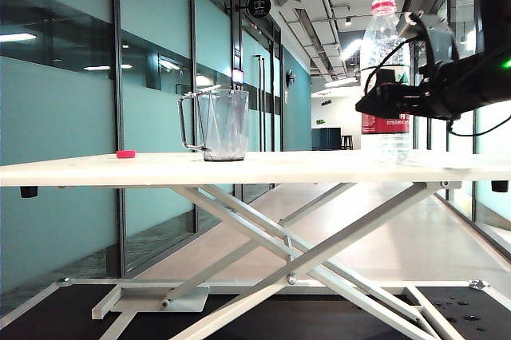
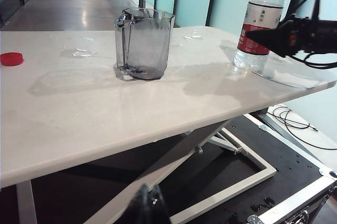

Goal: Pick up the mineral water bottle on the table and pour water into the mug until it's half full.

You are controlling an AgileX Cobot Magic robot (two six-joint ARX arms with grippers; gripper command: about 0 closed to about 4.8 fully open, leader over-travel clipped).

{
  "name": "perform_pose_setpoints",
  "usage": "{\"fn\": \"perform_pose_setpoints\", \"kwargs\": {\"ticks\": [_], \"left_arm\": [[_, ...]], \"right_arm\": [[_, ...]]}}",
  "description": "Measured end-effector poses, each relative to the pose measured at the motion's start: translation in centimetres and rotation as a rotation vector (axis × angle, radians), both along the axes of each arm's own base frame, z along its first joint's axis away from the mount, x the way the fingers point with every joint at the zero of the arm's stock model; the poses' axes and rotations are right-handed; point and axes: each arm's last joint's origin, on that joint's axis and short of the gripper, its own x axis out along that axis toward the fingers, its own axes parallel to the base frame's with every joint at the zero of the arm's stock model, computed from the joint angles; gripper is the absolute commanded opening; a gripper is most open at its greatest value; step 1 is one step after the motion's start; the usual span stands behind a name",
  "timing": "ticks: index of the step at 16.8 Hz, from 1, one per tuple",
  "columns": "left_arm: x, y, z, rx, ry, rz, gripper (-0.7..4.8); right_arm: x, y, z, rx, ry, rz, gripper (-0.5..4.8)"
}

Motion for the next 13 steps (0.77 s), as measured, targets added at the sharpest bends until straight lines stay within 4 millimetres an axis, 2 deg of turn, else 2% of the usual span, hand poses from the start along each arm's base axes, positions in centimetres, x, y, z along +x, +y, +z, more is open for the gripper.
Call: {"fn": "perform_pose_setpoints", "kwargs": {"ticks": [5,10,12,13], "left_arm": [[0.0,0.0,0.0,0.0,0.002,0.0,-0.05],[0.0,0.0,-0.2,-0.001,0.018,0.0,-0.05],[0.0,0.0,-0.2,-0.001,0.018,0.0,-0.05],[0.0,0.0,-0.2,-0.001,0.018,0.0,-0.05]], "right_arm": [[1.4,0.1,-0.3,0.0,-0.006,-0.004,4.79],[1.6,0.1,-0.3,0.002,-0.021,-0.004,4.79],[1.6,0.1,-0.3,0.002,-0.021,0.004,3.41],[1.6,0.2,-0.3,0.004,-0.02,0.01,2.53]]}}
